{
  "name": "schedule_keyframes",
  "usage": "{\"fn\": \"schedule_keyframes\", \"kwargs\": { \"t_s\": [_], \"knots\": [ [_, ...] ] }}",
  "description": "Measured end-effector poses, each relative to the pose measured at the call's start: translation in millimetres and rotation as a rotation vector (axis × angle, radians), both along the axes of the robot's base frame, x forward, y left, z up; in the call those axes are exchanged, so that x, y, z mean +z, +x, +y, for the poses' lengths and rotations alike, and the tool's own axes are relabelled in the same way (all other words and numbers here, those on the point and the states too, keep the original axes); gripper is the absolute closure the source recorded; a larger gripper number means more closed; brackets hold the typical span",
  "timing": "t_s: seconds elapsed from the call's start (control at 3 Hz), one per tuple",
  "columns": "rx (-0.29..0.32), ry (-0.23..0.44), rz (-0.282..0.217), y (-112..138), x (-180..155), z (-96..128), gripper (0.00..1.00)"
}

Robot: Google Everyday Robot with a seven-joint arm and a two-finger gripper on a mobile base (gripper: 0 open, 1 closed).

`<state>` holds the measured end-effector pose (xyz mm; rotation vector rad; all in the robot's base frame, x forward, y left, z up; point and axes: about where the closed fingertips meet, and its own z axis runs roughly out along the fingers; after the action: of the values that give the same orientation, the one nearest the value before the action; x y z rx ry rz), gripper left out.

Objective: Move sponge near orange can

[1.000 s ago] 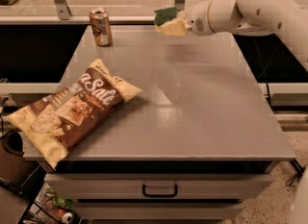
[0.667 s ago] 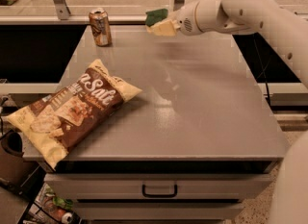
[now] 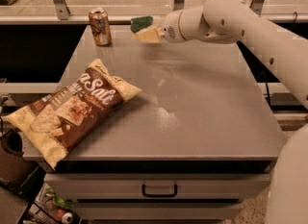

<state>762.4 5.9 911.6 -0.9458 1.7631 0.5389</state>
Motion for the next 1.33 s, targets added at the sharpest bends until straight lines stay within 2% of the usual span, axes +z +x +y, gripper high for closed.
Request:
{"fn": "schedule_keyframes", "kwargs": {
  "t_s": [0.33,0.67,1.0,1.33],
  "knots": [
    [0.004,0.056,0.016,3.2,-12.9,17.6,1.00],
    [0.016,0.117,0.002,12.3,-22.2,26.0,1.00],
    [0.014,0.131,-0.040,23.1,-26.4,27.4,1.00],
    [0.019,0.130,-0.039,22.4,-27.2,30.5,0.84]
  ]
}}
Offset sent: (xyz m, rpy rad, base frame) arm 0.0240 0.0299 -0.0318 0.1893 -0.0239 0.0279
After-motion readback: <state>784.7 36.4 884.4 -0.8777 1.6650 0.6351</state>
